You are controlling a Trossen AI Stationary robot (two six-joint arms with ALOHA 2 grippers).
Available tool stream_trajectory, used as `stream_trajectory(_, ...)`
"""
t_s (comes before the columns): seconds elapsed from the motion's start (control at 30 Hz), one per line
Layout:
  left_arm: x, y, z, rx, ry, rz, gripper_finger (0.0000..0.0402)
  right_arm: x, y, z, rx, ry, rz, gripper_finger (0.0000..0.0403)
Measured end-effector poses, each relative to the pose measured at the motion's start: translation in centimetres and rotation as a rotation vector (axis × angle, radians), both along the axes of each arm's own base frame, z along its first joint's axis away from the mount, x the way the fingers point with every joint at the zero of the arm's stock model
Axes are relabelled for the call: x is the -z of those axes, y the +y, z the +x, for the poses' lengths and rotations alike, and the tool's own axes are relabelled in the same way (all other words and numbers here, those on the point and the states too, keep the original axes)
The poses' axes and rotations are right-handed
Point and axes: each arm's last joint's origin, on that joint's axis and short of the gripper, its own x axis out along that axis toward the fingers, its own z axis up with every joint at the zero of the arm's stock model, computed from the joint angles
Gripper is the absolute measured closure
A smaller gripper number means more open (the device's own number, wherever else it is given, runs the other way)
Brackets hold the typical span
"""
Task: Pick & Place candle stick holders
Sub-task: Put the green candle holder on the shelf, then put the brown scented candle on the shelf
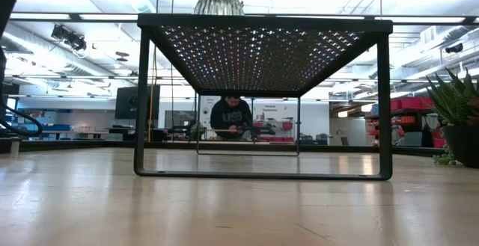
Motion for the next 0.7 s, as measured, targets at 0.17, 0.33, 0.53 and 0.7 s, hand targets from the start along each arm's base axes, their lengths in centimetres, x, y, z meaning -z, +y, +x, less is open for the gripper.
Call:
stream_trajectory(0.17, -0.2, 0.7, -0.7, -0.008, 0.052, 0.000, 0.0193, 0.0, 0.0, 0.0, 0.000, 0.000, 0.000, 0.0206)
stream_trajectory(0.33, -1.9, 1.1, -1.6, -0.015, 0.003, -0.007, 0.0193, 0.1, 0.0, 0.0, 0.000, 0.006, -0.003, 0.0206)
stream_trajectory(0.53, -4.3, 1.1, -2.5, -0.008, -0.069, -0.024, 0.0193, 0.1, 0.0, 0.0, 0.000, 0.012, -0.006, 0.0206)
stream_trajectory(0.7, -5.9, 0.3, -4.3, -0.005, -0.017, -0.024, 0.0193, 0.2, 0.0, -0.1, 0.000, 0.021, -0.009, 0.0206)
